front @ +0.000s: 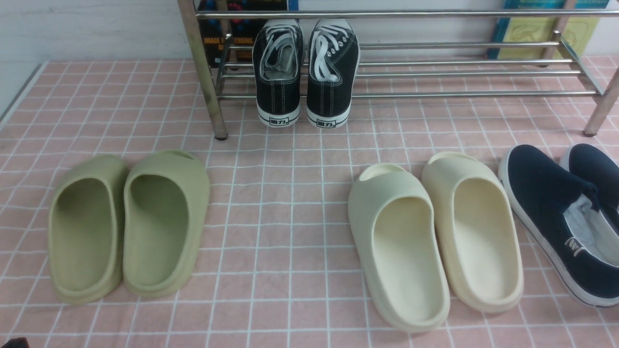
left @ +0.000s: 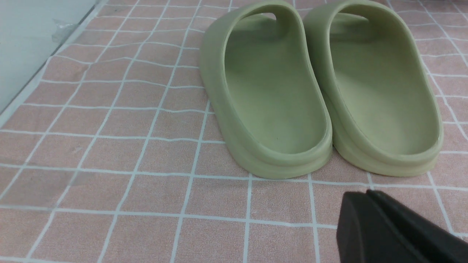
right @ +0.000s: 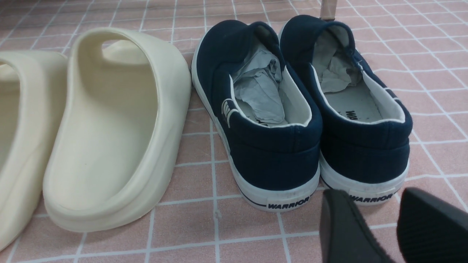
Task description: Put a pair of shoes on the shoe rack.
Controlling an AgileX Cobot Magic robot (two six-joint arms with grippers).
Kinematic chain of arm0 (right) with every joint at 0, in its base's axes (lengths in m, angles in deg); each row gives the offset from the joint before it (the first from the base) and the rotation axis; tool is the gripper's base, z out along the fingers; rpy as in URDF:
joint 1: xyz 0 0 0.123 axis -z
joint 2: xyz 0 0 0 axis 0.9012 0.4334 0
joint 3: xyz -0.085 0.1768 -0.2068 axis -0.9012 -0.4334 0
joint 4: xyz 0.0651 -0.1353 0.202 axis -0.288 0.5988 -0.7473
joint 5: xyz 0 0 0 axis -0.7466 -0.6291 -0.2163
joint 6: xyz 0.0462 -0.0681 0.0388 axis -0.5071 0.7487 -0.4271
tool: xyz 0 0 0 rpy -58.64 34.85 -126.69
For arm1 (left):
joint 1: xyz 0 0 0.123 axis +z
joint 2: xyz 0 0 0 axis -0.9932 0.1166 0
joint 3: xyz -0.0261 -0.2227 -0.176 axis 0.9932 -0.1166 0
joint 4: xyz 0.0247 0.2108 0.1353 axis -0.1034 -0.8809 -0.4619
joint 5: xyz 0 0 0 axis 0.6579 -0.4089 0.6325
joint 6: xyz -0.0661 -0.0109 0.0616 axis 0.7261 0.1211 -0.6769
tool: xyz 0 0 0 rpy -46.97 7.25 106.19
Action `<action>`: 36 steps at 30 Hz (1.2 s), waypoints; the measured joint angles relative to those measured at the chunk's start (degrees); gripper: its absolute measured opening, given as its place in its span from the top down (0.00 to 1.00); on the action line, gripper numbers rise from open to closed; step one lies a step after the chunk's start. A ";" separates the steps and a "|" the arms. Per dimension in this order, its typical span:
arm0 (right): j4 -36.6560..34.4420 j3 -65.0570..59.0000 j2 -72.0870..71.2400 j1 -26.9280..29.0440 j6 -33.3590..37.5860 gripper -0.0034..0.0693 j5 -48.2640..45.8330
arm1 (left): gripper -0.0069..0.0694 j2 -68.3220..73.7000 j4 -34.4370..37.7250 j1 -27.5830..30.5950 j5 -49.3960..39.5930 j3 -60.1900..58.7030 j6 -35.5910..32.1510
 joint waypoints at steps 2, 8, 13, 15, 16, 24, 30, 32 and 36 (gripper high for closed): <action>0.00 0.00 0.00 0.00 0.00 0.62 0.00 | 0.89 0.00 0.00 0.00 0.00 0.00 -0.08; 0.00 0.00 0.00 0.00 0.00 0.62 0.00 | 0.88 0.00 0.00 0.00 0.00 0.00 -0.08; 0.00 0.00 0.00 0.00 0.00 0.62 0.00 | 0.88 0.00 0.00 0.00 0.00 0.00 -0.08; 0.00 0.00 0.00 0.00 0.00 0.62 0.00 | 0.87 0.00 0.00 0.00 0.00 0.00 -0.08; 0.00 0.00 0.00 0.00 0.00 0.62 0.00 | 0.87 0.00 0.00 0.00 0.00 0.00 -0.08; 0.00 0.00 0.00 0.00 0.00 0.62 0.00 | 0.86 0.00 0.00 0.00 -0.02 0.00 -0.08; 0.00 0.00 0.00 0.00 0.00 0.62 0.00 | 0.86 0.00 0.00 0.00 -0.02 0.00 -0.08; 0.00 0.00 0.00 0.00 0.00 0.62 0.00 | 0.86 0.00 0.00 0.00 -0.02 0.00 -0.08; 0.00 0.00 0.00 0.00 0.00 0.62 0.00 | 0.85 0.00 0.00 0.00 -0.02 0.00 -0.08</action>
